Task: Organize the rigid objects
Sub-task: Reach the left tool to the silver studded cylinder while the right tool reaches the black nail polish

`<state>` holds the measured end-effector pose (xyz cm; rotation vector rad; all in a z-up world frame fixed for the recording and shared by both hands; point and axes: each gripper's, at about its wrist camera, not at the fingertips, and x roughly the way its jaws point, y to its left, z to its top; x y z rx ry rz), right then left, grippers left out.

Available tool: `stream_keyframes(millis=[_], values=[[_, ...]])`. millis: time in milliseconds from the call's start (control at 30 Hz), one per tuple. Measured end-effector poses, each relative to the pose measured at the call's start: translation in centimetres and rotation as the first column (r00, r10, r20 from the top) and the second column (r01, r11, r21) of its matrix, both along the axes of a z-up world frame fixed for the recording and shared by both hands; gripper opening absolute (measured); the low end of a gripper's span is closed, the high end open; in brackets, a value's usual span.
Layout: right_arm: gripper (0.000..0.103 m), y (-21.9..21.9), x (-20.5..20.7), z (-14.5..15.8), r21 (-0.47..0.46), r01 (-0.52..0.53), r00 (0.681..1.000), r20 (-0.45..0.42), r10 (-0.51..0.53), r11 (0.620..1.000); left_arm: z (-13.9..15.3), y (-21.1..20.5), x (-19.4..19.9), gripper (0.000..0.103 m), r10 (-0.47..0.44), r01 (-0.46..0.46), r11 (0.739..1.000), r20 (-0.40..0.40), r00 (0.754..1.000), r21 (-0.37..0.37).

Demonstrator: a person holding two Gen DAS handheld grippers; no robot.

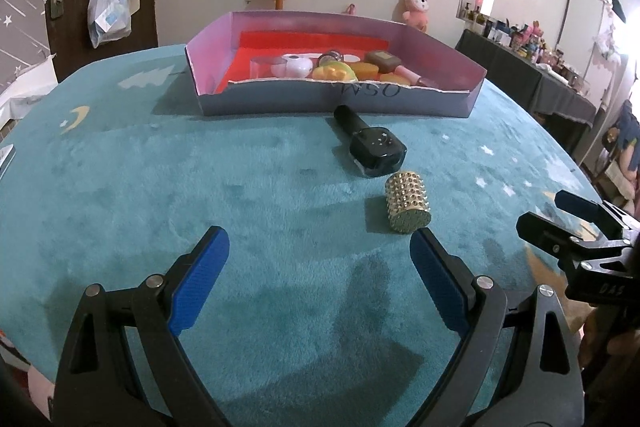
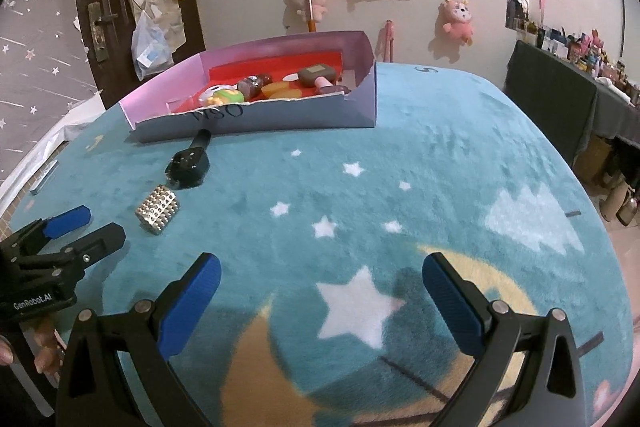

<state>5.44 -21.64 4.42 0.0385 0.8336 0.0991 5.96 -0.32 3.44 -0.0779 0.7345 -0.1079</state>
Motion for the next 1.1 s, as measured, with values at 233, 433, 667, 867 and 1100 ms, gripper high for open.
stream_keyframes(millis=[233, 433, 667, 867, 1100], values=[[0.103, -0.4, 0.2, 0.2, -0.001, 0.008, 1.000, 0.003, -0.008, 1.000, 0.9, -1.0, 1.0, 0.093, -0.032, 0.032, 0.999, 0.002, 0.999, -0.001], [0.103, -1.7, 0.8, 0.7, 0.000, 0.030, 1.000, -0.003, -0.030, 1.000, 0.9, -2.6, 3.2, 0.093, -0.059, 0.060, 0.998, -0.046, 0.997, 0.010], [0.103, -2.9, 2.2, 1.6, -0.004, 0.062, 0.998, -0.023, -0.062, 0.998, -0.1, -2.1, 5.3, 0.093, -0.041, 0.043, 0.999, -0.146, 0.988, 0.007], [0.103, -1.5, 4.0, 2.3, 0.008, 0.034, 0.999, -0.030, -0.033, 0.999, 0.1, 0.8, 6.0, 0.093, 0.003, 0.005, 0.998, -0.142, 0.990, 0.056], [0.103, 1.3, 6.6, 1.6, 0.079, -0.016, 0.998, -0.066, 0.021, 0.997, 0.1, 3.6, 6.8, 0.093, 0.038, -0.023, 0.994, -0.143, 0.989, 0.108]])
